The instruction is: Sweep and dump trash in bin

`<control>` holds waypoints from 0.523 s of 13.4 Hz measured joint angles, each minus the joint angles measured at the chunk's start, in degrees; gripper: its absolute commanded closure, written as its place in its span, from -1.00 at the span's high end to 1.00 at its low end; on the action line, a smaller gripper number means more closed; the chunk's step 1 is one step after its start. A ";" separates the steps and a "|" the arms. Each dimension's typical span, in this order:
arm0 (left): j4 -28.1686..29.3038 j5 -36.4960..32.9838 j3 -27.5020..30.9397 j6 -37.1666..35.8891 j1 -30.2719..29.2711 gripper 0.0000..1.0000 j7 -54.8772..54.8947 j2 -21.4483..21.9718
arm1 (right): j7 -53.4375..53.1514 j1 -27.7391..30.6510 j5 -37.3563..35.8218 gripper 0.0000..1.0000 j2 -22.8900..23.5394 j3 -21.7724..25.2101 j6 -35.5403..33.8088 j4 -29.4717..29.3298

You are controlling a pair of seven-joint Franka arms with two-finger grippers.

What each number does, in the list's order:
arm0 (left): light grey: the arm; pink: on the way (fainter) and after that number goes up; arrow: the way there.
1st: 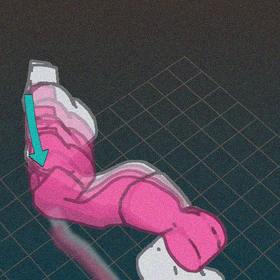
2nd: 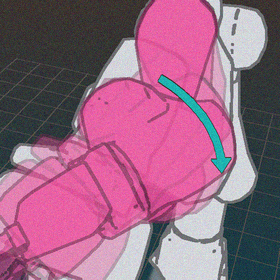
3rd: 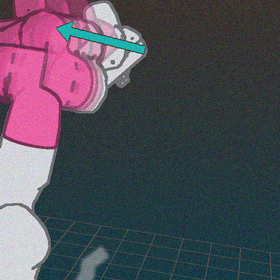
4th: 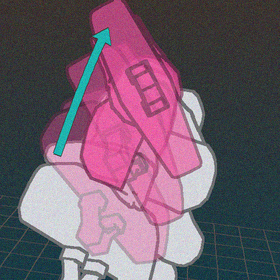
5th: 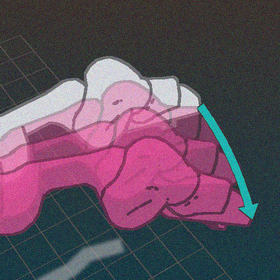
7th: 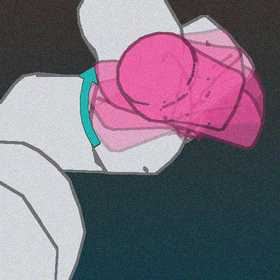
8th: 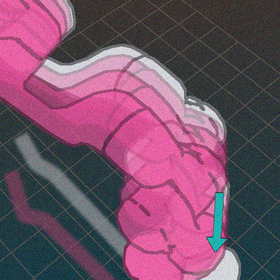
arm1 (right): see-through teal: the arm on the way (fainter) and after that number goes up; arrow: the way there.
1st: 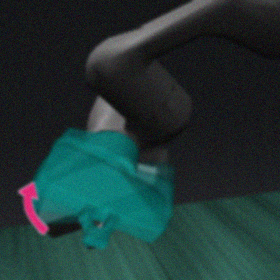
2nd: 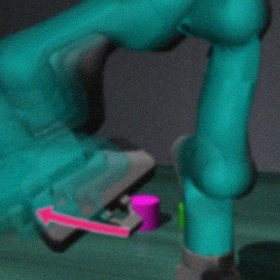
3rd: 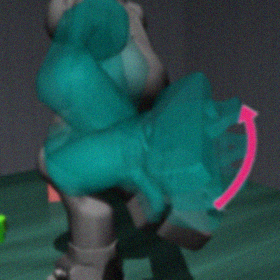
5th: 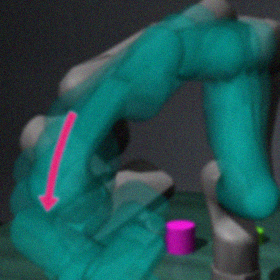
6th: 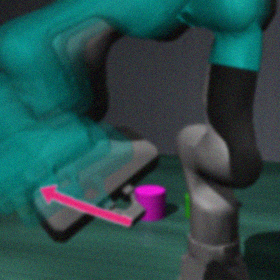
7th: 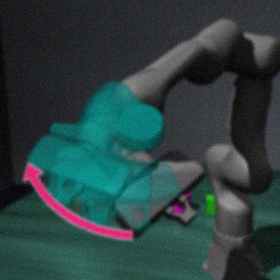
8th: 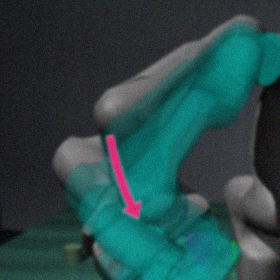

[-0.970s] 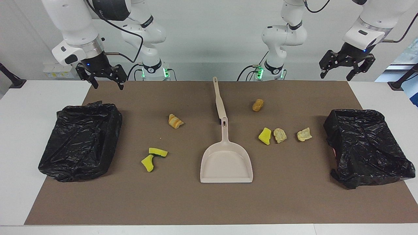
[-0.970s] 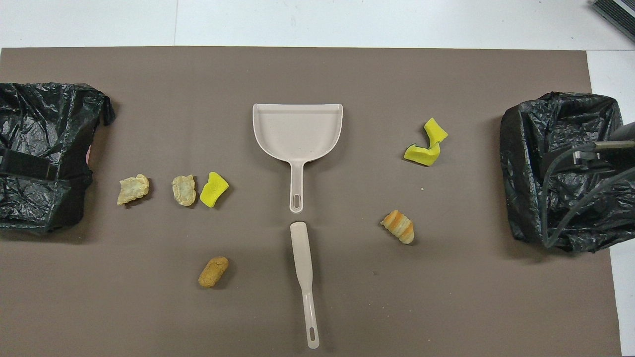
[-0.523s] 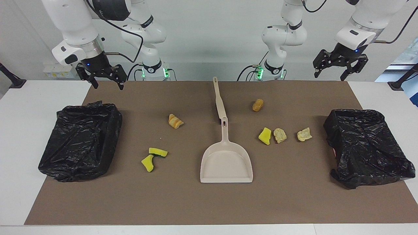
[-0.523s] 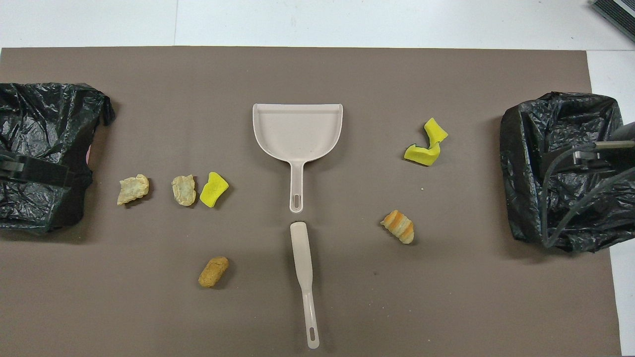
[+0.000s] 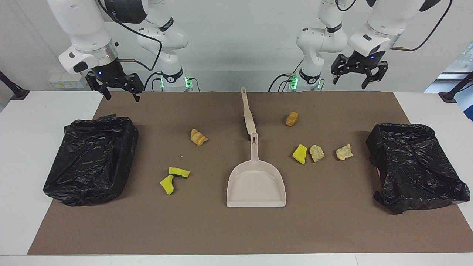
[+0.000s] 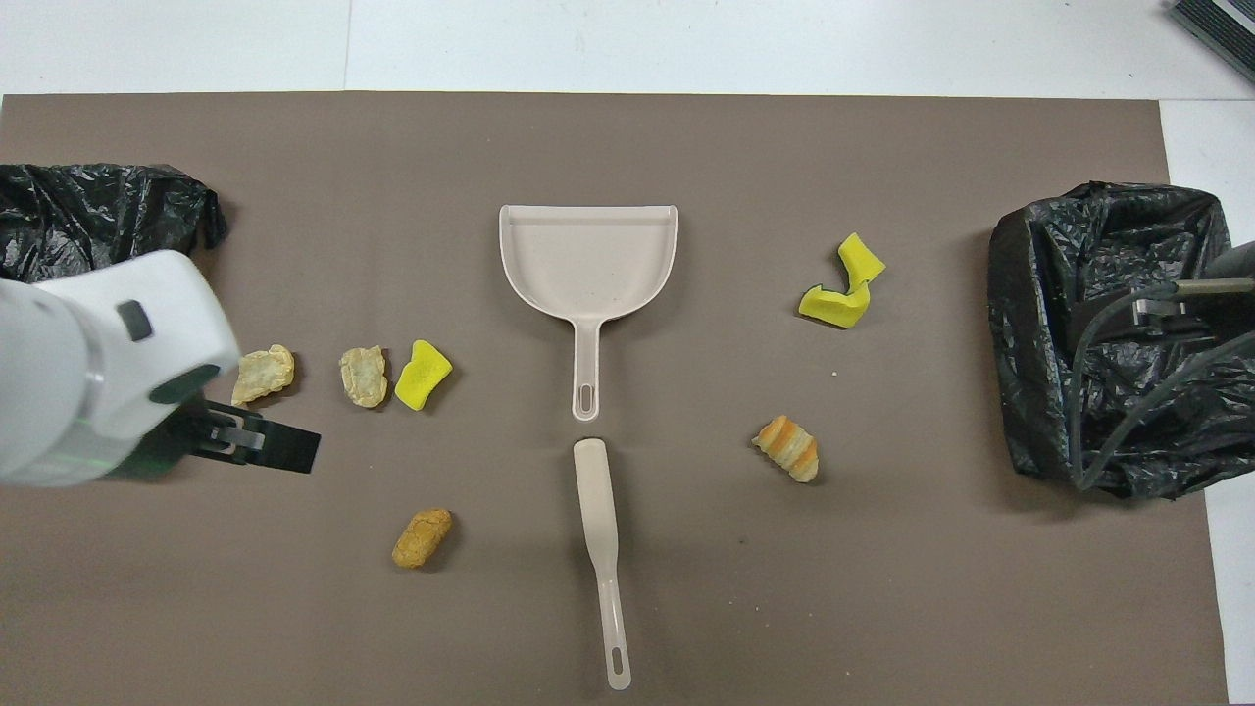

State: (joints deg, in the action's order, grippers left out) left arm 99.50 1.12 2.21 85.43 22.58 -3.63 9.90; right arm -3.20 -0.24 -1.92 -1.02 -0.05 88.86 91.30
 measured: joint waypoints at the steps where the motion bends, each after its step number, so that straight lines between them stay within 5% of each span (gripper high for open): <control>1: 2.43 0.00 -0.07 1.29 2.46 1.00 -2.83 0.96 | 0.00 0.00 0.00 1.00 0.00 0.00 0.00 0.00; 7: 16.44 0.04 -0.31 13.33 17.15 1.00 -21.77 4.22 | 0.00 0.00 0.00 1.00 0.00 0.00 0.00 0.00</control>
State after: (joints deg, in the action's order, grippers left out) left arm 115.94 1.15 1.89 98.76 39.73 -25.40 14.12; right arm -3.20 -0.24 -1.92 -1.02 -0.05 88.86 91.30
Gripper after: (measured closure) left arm 0.000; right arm 0.000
